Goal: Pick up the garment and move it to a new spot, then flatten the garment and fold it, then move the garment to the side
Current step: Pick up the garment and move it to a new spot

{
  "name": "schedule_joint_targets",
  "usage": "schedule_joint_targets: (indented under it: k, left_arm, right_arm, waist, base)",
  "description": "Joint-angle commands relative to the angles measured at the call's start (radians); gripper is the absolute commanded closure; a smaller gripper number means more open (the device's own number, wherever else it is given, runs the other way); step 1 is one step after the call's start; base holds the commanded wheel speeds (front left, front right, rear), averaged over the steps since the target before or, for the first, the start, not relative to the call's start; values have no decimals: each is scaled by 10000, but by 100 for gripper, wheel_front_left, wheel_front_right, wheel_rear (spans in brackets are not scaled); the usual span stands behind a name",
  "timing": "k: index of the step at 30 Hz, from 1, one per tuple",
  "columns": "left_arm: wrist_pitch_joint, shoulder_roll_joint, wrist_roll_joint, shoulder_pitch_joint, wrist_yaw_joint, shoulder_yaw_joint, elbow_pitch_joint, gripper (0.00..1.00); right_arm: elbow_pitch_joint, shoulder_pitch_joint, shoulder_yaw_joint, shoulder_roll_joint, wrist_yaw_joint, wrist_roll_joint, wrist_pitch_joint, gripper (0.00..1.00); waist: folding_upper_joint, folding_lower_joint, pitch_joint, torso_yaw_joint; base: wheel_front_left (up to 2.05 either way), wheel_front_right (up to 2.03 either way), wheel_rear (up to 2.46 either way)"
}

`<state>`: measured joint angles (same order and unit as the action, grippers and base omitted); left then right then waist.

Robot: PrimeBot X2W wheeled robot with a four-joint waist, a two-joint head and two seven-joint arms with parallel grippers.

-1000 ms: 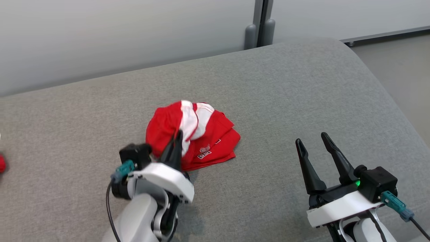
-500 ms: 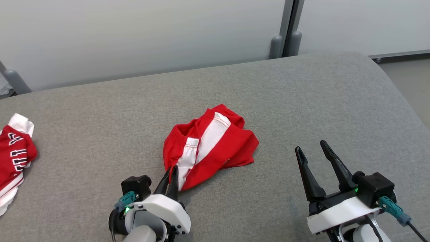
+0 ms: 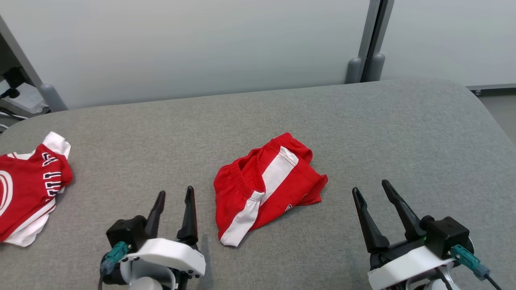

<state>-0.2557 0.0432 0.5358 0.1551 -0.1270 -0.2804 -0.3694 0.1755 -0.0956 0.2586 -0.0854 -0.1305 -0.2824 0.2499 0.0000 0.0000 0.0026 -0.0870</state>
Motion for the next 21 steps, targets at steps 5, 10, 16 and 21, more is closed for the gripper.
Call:
schedule_joint_targets:
  k: [5, 10, 16, 21]
  left_arm:
    - [-61, 95, -2015, -328, -104, 999, 1658, 0]
    - [-61, 112, -3578, -898, -164, 1351, 2751, 0]
    - [-61, 100, -4122, -1653, -307, 1712, 2986, 0]
    - [-61, 89, -4078, -2135, -244, 1987, 2763, 0]
  right_arm:
    - [-250, -16, 29, 13, -2, -119, 118, 0]
    - [-276, 77, -25, 29, -2, 147, 118, 0]
    - [-223, 337, -386, 69, -2, 440, 118, 0]
    - [6, 667, -834, 105, -2, 604, 118, 0]
  waist:
    - [0, 0, -179, 324]
    - [0, 0, -327, 547]
    - [0, 0, -530, 723]
    - [0, 0, -685, 849]
  base:
    - [0, 0, 0]
    - [0, 0, 0]
    - [0, 0, 0]
    - [0, 0, 0]
